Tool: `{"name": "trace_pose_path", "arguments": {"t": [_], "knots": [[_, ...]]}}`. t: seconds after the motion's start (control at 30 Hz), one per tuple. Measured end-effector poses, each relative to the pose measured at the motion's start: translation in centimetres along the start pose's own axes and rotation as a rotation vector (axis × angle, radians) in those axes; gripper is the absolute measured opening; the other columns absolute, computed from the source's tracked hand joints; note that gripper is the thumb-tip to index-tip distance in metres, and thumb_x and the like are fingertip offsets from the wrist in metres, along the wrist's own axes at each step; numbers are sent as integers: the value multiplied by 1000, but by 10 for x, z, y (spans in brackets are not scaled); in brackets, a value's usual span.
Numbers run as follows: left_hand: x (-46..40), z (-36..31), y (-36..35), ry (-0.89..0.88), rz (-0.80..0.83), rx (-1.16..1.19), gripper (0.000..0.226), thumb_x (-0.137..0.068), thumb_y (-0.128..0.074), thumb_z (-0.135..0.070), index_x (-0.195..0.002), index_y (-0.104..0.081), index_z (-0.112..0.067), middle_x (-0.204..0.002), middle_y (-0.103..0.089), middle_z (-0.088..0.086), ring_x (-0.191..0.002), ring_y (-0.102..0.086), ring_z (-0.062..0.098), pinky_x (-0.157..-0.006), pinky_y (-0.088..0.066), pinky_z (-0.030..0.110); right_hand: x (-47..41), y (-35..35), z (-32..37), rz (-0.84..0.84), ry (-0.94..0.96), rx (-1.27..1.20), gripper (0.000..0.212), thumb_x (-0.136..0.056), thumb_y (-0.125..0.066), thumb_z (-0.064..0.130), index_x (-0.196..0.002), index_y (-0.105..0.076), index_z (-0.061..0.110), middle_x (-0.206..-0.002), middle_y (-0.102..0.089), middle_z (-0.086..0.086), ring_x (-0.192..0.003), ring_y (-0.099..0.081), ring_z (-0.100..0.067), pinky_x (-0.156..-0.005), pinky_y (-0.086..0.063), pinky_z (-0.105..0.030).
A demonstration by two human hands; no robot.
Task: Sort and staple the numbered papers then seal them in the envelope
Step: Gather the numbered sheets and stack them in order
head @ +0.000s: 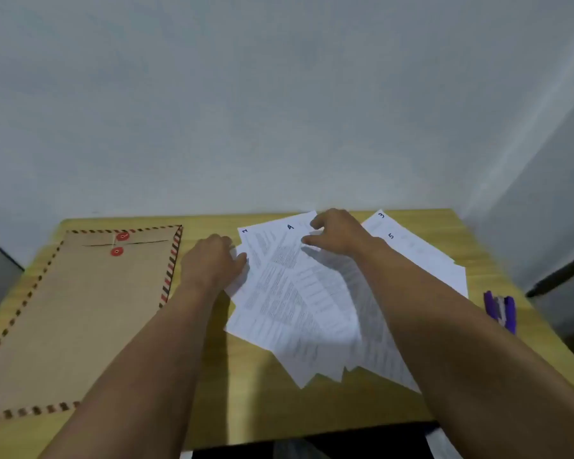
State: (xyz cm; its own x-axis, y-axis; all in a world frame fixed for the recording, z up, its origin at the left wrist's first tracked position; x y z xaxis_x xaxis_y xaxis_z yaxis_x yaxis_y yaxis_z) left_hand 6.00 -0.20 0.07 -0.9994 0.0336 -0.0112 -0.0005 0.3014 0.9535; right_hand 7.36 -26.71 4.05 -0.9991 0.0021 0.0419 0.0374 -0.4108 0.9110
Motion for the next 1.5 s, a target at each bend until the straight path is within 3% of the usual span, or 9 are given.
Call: {"name": "trace_pose_path", "arguments": {"t": [0.17, 0.43, 0.6, 0.7, 0.77, 1.0, 1.3, 1.37, 1.5], "knots": [[-16, 5, -22, -157, -92, -205, 52, -95, -47, -54, -128, -65, -19, -146, -55, 2, -138, -45, 31, -104, -42, 51, -52, -41, 57, 141, 136, 42, 30, -81, -72, 26, -107, -76, 10, -111, -76, -7, -106, -69, -27, -91, -58, -41], [-37, 13, -46, -200, -114, -148, 65, -99, -31, -60, -149, -47, -22, -162, -39, 1, -152, -28, 29, -120, -22, 57, -115, -86, 100, 362, 173, 242, 62, -62, -73, 38, -122, -61, 47, -107, -54, 20, -110, -59, -21, -95, -50, -47], [-37, 13, -45, -203, -123, -140, 65, -99, -31, -60, -150, -45, -23, -163, -37, 0, -153, -25, 27, -122, -18, 57, -120, -76, 112, 402, 190, 307, 46, -76, -84, 35, -118, -66, 32, -110, -59, 14, -107, -58, -17, -101, -41, -47], [-36, 13, -44, -200, -110, -137, 66, -100, -29, -62, -153, -41, -24, -165, -33, -1, -155, -22, 26, -124, -15, 56, -124, -77, 108, 389, 177, 300, 24, -73, -84, 31, -84, -66, 21, -85, -62, 11, -85, -60, -18, -88, -43, -43], [-35, 13, -45, -207, -103, -142, 67, -101, -28, -63, -154, -39, -25, -166, -31, -1, -155, -20, 25, -124, -14, 56, -125, -78, 106, 369, 176, 256, 34, -75, -82, 27, -66, -49, 20, -71, -51, 7, -71, -51, -18, -81, -39, -40], [-25, 17, -44, -249, -38, -61, 77, -99, -16, -70, -155, -37, -22, -167, -27, 3, -157, -13, 27, -125, -10, 57, -106, -36, 120, 152, 318, 117, 9, -92, -73, 24, -94, -81, 20, -88, -74, 13, -92, -68, -14, -90, -57, -42], [4, 14, 48, -23, -130, 723, 63, -103, -35, -62, -118, -70, -12, -122, -70, 5, -115, -62, 28, -97, -47, 43, -50, 79, 147, -125, 428, -30, 16, -96, -72, 23, -106, -83, 18, -107, -80, 2, -96, -71, -13, -90, -56, -30], [8, 7, 74, -21, -136, 783, 63, -101, -37, -65, -82, -59, -9, -85, -66, 3, -83, -59, 26, -74, -44, 39, -32, 106, 158, -185, 449, -43, 17, -95, -72, 22, -107, -83, 17, -108, -80, 1, -97, -72, -13, -91, -56, -29], [21, -16, 129, -90, -137, 853, 75, -89, -43, -81, -79, -59, -9, -84, -61, -4, -81, -58, 13, -72, -43, 35, 1, 153, 180, -267, 497, -82, 17, -94, -72, 19, -107, -83, 15, -107, -81, 0, -98, -73, -12, -92, -56, -29]]}}
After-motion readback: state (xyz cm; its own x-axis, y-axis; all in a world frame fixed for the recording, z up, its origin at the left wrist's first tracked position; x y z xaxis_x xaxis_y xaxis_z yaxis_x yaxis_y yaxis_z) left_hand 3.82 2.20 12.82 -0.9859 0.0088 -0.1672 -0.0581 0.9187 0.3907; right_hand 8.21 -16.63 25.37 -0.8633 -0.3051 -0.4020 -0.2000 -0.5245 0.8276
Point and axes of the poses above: each hand's wrist, its own x-axis away from the middle knuckle, its own y-axis out of the back of the hand, z = x × y, the point moved 6 cm from there along -x, towards the middle knuckle
